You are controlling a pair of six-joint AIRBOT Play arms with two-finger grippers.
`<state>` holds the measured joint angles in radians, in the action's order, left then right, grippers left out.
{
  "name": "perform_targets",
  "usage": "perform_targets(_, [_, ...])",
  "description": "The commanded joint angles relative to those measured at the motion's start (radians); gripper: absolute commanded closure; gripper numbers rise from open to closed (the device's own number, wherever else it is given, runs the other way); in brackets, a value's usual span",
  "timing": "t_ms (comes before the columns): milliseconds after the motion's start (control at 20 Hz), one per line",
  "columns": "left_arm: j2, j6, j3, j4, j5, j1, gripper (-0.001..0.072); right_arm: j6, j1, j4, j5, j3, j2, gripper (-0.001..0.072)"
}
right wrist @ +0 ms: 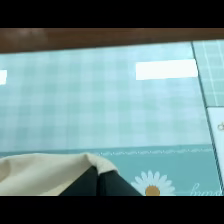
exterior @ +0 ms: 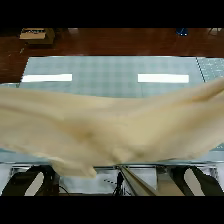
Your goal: Fold the shirts.
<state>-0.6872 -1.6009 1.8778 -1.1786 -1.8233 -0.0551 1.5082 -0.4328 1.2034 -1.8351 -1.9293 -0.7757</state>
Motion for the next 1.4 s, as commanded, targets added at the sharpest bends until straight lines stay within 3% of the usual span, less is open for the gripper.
perform_targets(0, [-0.071, 0.047, -0.154, -0.026, -0.002, -0.001, 0.0697, -0.002, 0.07, 0.063, -0.02, 0.041, -0.119, 0.0693])
perform_targets(250, [-0.285, 0.083, -0.429, 0.019, 0.338, 0.0, 0.0694, -0.057, 0.224, 0.19, 0.038, 0.245, -0.389, 0.0693])
perform_targets(400, [-0.482, 0.138, -0.443, 0.079, 0.561, 0.006, 0.0693, -0.077, 0.28, 0.209, 0.334, 0.261, -0.587, 0.0692])
perform_targets(550, [-0.668, 0.188, -0.443, 0.126, 0.711, 0.006, 0.0692, -0.041, 0.28, 0.112, 0.63, 0.261, -0.73, 0.0692])
perform_targets(700, [-0.815, 0.195, -0.443, 0.133, 0.811, 0.006, 0.0692, -0.039, 0.28, 0.045, 0.803, 0.261, -0.83, 0.0692])
perform_targets(950, [-0.933, 0.195, -0.443, 0.134, 1.001, 0.027, 0.0692, -0.039, 0.28, -0.014, 0.941, 0.261, -0.949, 0.0692])
perform_targets(1250, [-0.97, 0.194, -0.443, 0.133, 1.413, 0.066, 0.0692, -0.035, 0.28, -0.02, 1.082, 0.261, -1.004, 0.0692])
perform_targets(1350, [-0.988, 0.194, -0.443, 0.134, 1.45, 0.076, 0.0692, -0.027, 0.282, -0.026, 1.114, 0.261, -1.009, 0.0692])
